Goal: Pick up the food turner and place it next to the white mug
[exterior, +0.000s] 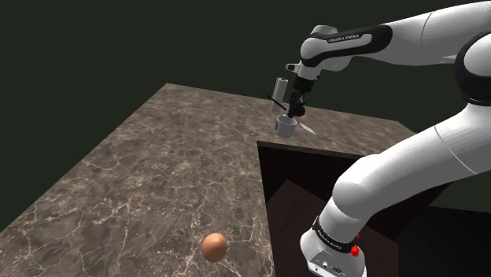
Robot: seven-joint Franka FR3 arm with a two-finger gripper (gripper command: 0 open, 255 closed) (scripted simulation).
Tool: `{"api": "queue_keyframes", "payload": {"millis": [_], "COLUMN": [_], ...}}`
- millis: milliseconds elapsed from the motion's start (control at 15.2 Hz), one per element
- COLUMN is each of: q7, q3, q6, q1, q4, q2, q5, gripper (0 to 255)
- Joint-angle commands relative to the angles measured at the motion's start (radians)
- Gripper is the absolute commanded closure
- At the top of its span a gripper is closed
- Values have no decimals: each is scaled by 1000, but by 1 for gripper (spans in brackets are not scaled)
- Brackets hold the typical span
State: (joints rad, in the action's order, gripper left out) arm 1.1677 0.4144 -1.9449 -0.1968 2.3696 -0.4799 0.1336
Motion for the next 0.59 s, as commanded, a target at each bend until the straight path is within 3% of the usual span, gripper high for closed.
{"api": "queue_keyframes", "payload": {"millis": [0,528], "q7": [52,256], "q3": [39,197], "q6": [8,27], "q1": [-19,-80], "q4": [-14,-84], "q2": [4,41], "q5": [15,58], "gripper": [255,255]}}
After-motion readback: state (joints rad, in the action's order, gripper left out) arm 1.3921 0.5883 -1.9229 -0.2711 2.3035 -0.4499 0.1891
